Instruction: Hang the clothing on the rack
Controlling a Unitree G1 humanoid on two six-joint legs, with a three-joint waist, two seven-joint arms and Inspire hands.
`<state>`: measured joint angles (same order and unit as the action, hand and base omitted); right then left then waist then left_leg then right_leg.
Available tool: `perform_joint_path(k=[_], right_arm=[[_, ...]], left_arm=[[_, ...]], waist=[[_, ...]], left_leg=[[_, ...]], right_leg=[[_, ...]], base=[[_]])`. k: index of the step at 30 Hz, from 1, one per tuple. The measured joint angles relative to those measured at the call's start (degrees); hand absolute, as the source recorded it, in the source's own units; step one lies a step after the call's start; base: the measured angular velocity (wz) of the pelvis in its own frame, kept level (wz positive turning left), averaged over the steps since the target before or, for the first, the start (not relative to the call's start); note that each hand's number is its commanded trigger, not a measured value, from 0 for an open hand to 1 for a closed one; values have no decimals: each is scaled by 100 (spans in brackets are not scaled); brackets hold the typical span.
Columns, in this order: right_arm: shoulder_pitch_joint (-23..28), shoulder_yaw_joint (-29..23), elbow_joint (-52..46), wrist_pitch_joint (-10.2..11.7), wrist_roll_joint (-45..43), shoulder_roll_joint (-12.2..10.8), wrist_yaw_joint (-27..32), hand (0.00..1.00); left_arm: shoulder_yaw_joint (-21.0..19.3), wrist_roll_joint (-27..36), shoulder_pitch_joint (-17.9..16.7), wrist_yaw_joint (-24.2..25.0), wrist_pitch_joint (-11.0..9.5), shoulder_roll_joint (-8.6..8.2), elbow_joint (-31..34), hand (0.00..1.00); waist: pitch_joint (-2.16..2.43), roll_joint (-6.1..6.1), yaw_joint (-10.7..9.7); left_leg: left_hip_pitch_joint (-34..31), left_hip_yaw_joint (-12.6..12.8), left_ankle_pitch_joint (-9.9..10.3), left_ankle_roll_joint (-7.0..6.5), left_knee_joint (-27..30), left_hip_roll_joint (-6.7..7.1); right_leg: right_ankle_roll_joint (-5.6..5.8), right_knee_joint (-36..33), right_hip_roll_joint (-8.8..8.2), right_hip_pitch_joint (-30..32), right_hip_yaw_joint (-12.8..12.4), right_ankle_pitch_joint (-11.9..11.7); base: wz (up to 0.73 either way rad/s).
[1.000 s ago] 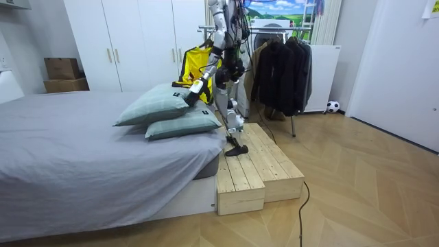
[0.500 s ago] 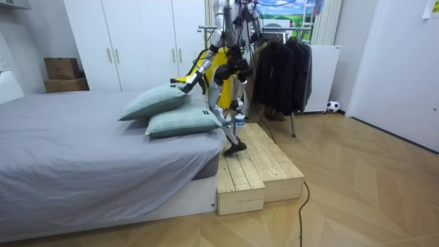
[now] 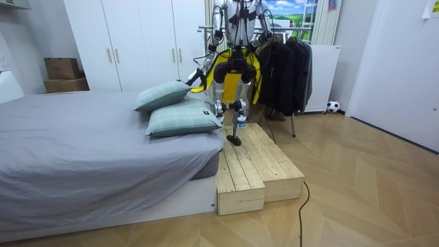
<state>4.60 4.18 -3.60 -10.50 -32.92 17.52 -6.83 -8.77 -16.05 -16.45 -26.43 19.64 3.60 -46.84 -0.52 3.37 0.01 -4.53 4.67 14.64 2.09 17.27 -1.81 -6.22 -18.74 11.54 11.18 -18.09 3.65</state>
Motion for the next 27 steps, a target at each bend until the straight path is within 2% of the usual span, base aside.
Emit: perform_joint_path(k=[1, 4, 5, 6, 7, 8, 9, 10, 11, 12, 13, 14, 15, 16, 17, 20, 27], right_arm=[[0, -12, -28, -25, -26, 4, -3, 100], [1, -87, -193, -62, -83, 1, -31, 100], [1, -119, -285, -66, -92, 1, -31, 100], [0, -126, -321, -70, -89, -7, -31, 100], [-1, -125, -360, -78, -77, -33, -31, 100], [-9, -122, -364, -77, -79, -83, -31, 100], [-8, -122, -364, -78, -79, -91, -34, 100], [-9, -102, -364, -82, -73, -90, -48, 100], [-9, -53, -364, -84, -73, -99, -54, 100], [-9, -37, -364, -85, -75, -111, -54, 100], [-10, -43, -363, -85, -73, -137, -53, 100], [-25, -42, -363, -83, -9, -136, -53, 100], [-42, -42, -363, -75, 33, -137, -53, 100], [-67, -57, -371, -55, 131, -137, -54, 100], [-67, -87, -428, -53, 193, -138, -56, 100], [-67, -110, -615, -37, 316, -138, -91, 100], [-66, -108, -921, 110, 365, -143, -299, 100]], left_arm=[[24, 1, 23, 1, -21, 0, -18, 0], [199, 34, 71, 2, -65, 0, -55, 0], [239, 41, 71, 10, -140, 0, -114, 0], [238, 42, 71, 12, -155, 0, -133, 0], [239, 87, 70, 14, -184, 0, -184, 0], [229, 92, 70, 24, -227, 0, -263, 0], [231, 93, 70, 30, -238, 0, -291, 0], [241, 109, 68, 32, -246, 2, -362, 0], [289, 296, 69, 32, -249, 18, -437, 0], [289, 338, 76, 31, -249, 29, -470, 0], [286, 352, 146, 31, -253, 55, -575, 0], [283, 409, 178, 30, -257, 62, -580, 0], [284, 409, 180, 30, -259, 62, -579, 0], [255, 408, 179, 32, -261, 61, -580, 0], [208, 408, 179, 40, -274, 61, -580, 0], [149, 408, 155, 42, -387, 61, -581, 0], [6, 409, 151, 42, -480, 60, -611, 0]], waist=[[0, 8, -57], [12, 21, -136], [12, 20, -137], [12, 24, -129], [16, 31, -94], [17, 38, -25], [15, 41, 37], [9, 55, 196], [1, 69, 235], [-2, 80, 209], [-23, 121, 166], [-25, 159, 180], [-24, 167, 180], [-22, 177, 180], [-21, 182, 177], [-25, 177, 187], [-33, 165, 200]], left_leg=[[-5, 16, -69, -24, -2, -1], [25, 341, -221, -153, -49, -57], [34, 471, -298, -212, -108, -56], [40, 549, -319, -200, -127, -68], [84, 673, -322, -221, -178, -97], [133, 845, -308, -248, -209, -176], [166, 962, -296, -255, -220, -211], [251, 1162, -259, -230, -227, -246], [354, 1282, -183, -222, -211, -264], [378, 1276, -154, -224, -183, -258], [407, 1241, -109, -220, -149, -248], [412, 1246, -95, -215, -154, -243], [405, 1239, -84, -209, -150, -234], [395, 1237, -62, -204, -152, -235], [393, 1238, -32, -206, -150, -237], [398, 1229, -17, -182, -160, -242], [463, 1118, -12, -110, -191, -262]], right_leg=[[41, 10, 25, 5, -35, -26], [161, 104, 48, 16, -200, -66], [250, 200, 47, 22, -258, -124], [307, 260, 43, 24, -274, -161], [455, 423, 21, 34, -271, -259], [570, 587, -52, 22, -108, -333], [595, 644, -123, 40, 106, -350], [627, 679, -369, 105, 744, -371], [595, 649, -538, 95, 1236, -350], [555, 608, -558, 78, 1309, -322], [473, 572, -543, 27, 1257, -269], [448, 577, -506, -11, 1164, -257], [444, 594, -501, -12, 1162, -260], [392, 609, -493, -18, 1162, -270], [258, 607, -495, -21, 1174, -284], [155, 607, -478, -29, 1201, -296], [74, 600, -422, -84, 1216, -265]], base=[[-29], [-28], [-40], [-48], [-60], [-69], [-89], [-88], [-70], [-18], [9], [8], [0], [0], [0], [4], [2]])
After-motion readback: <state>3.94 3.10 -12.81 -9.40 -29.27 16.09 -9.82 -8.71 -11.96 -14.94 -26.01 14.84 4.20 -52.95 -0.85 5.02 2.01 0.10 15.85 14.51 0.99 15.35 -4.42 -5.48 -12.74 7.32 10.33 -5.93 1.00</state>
